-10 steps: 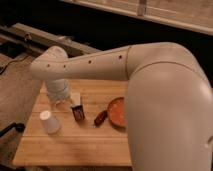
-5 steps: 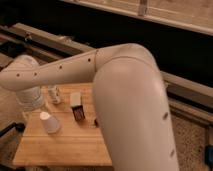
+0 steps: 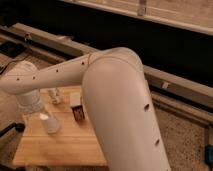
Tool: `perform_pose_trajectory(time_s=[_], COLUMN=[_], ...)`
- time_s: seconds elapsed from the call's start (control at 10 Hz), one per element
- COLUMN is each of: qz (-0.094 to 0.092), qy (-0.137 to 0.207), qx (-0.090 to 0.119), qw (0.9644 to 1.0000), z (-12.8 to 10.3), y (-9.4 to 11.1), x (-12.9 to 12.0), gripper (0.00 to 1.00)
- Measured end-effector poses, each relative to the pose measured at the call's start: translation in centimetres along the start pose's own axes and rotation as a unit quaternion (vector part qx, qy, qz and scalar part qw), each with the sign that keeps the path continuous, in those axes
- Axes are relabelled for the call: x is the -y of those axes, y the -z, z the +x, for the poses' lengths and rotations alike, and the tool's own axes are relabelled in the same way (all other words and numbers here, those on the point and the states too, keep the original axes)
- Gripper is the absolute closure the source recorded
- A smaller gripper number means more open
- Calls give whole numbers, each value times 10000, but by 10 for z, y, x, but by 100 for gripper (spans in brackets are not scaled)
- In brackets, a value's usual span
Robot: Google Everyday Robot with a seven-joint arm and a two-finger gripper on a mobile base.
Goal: Place the ceramic cup over the eraser
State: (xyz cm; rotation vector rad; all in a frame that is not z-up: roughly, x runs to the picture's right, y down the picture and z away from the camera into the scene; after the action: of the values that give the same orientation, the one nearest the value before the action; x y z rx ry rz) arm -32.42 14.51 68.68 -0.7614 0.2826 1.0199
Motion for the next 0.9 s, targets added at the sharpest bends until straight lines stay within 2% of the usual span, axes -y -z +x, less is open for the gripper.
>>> perform_pose_trajectory(time_s=[0.3,0.7,0.9], qz=[17,136,143], qy=[-10,-169,-213], qx=[-2,115,78], qw=[10000,9997,9996], z=[-11,-38,-45], y=[-12,-8,-15], x=[4,36,47], gripper=[35,35,35])
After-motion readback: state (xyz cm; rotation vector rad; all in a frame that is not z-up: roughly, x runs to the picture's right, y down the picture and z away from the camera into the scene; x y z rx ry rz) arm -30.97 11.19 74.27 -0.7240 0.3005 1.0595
